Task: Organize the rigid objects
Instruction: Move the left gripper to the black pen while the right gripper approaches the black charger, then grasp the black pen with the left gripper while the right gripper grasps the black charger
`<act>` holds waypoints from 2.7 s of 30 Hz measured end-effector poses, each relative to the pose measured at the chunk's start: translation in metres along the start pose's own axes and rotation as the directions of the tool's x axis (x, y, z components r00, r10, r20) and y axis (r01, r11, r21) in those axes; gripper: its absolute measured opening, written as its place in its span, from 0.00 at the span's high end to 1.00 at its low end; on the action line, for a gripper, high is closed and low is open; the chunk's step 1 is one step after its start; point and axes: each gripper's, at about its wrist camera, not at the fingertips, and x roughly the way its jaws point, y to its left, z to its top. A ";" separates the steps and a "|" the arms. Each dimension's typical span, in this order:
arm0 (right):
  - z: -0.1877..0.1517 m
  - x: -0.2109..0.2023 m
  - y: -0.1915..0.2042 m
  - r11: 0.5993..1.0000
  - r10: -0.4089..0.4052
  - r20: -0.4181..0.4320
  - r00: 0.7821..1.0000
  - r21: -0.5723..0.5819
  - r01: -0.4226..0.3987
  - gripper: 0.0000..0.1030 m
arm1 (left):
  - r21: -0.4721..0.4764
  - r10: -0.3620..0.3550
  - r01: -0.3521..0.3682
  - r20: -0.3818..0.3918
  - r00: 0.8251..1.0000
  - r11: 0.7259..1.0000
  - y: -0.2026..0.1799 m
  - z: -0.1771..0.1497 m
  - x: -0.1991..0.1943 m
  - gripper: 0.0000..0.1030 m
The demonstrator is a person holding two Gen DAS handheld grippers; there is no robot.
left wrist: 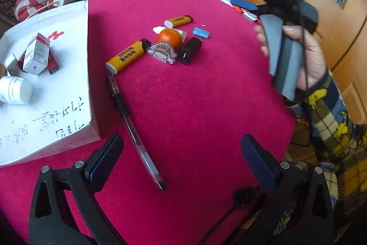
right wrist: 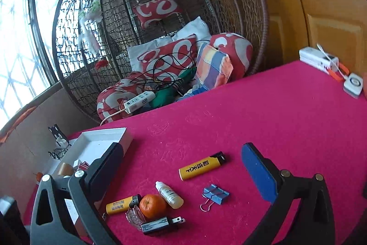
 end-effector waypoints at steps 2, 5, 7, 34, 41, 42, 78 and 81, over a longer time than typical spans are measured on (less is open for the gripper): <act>-0.001 -0.003 -0.003 1.000 0.007 0.000 1.000 0.004 -0.007 0.00 | -0.014 0.026 -0.026 0.012 1.000 1.000 -0.001 0.007 0.005 0.00; -0.002 -0.009 -0.009 1.000 0.009 0.010 1.000 0.005 -0.009 0.00 | -0.058 0.067 -0.066 0.011 0.998 0.996 0.004 0.017 0.014 0.00; -0.002 -0.014 -0.014 1.000 0.010 0.018 1.000 0.018 -0.010 0.00 | -0.092 0.084 -0.082 0.014 0.996 0.992 0.008 0.018 0.016 0.00; -0.070 0.020 0.036 0.903 0.023 -0.290 0.957 -0.405 -0.145 0.01 | 0.046 0.256 -0.256 -0.006 0.967 0.966 -0.008 0.010 0.035 0.79; -0.075 0.038 0.040 0.888 -0.020 -0.341 0.940 -0.438 -0.140 0.29 | 0.060 0.270 -0.269 -0.005 0.963 0.961 -0.011 0.020 0.044 0.75; -0.076 0.039 0.039 0.890 -0.020 -0.347 0.938 -0.433 -0.141 0.31 | 0.059 0.272 -0.272 0.001 0.962 0.961 -0.011 0.020 0.044 0.75; -0.032 -0.041 0.032 0.937 0.098 -0.112 0.989 -0.326 -0.130 0.44 | 0.067 0.257 -0.255 -0.024 0.966 0.965 -0.024 0.039 0.059 0.62; -0.031 -0.044 0.030 0.941 0.103 -0.100 0.990 -0.311 -0.129 0.44 | 0.088 0.255 -0.253 -0.019 0.967 0.964 -0.025 0.037 0.053 0.91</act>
